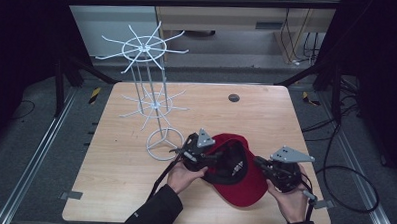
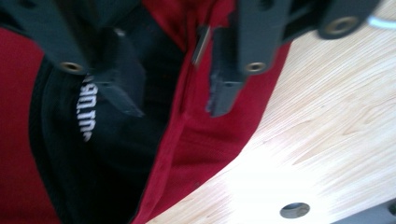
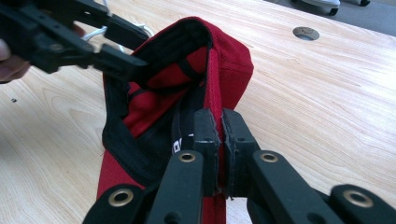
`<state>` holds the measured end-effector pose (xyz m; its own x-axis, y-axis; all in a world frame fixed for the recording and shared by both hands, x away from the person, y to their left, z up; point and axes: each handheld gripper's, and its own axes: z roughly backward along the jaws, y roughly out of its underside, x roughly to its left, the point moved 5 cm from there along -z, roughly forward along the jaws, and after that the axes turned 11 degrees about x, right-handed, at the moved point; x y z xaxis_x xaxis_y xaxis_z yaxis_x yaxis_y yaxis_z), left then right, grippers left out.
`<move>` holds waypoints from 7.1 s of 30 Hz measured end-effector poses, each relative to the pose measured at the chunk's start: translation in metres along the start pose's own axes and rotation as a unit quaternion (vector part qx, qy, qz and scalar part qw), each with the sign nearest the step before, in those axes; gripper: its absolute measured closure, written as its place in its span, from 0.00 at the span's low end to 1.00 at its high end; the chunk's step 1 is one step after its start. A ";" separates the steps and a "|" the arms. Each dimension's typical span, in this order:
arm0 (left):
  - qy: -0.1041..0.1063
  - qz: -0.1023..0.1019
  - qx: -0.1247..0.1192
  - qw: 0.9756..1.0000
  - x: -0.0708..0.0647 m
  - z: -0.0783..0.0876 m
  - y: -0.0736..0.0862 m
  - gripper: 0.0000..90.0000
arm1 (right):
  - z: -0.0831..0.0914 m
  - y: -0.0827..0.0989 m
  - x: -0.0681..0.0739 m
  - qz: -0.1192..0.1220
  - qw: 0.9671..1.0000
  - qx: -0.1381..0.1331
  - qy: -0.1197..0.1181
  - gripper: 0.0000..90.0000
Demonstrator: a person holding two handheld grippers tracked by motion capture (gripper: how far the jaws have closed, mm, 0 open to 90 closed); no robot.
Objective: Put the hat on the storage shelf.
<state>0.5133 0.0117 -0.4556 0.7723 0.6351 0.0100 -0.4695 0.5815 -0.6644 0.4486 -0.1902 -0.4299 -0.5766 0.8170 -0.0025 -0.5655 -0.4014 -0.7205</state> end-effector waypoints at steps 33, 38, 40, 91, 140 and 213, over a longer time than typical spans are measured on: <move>-0.011 0.012 -0.109 0.994 0.001 0.053 -0.037 0.95 | -0.020 0.039 0.001 -0.017 0.996 0.040 -0.075 0.87; -0.013 0.010 -0.117 0.993 0.000 0.056 -0.041 0.95 | -0.020 0.033 0.001 -0.012 0.998 0.036 -0.056 0.93; -0.012 0.008 -0.123 0.992 0.000 0.059 -0.043 0.95 | -0.017 0.029 -0.001 -0.005 0.999 0.032 -0.017 0.93; 0.008 0.006 -0.069 0.998 0.008 0.068 0.047 0.95 | -0.017 0.048 0.001 0.075 0.994 0.008 0.078 0.89; -0.001 -0.002 0.009 1.000 0.004 0.055 0.109 0.93 | -0.041 0.032 0.064 0.011 0.994 0.017 -0.107 0.81; 0.050 -0.021 0.062 0.997 -0.022 0.013 0.128 0.99 | -0.061 0.048 0.020 -0.027 0.996 0.081 0.003 1.00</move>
<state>0.4310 0.0791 -0.5307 0.8281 0.5590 -0.0425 -0.4803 0.6684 -0.5679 0.4457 -0.1683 -0.5069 -0.5388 0.8419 0.0289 -0.6837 -0.4170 -0.5989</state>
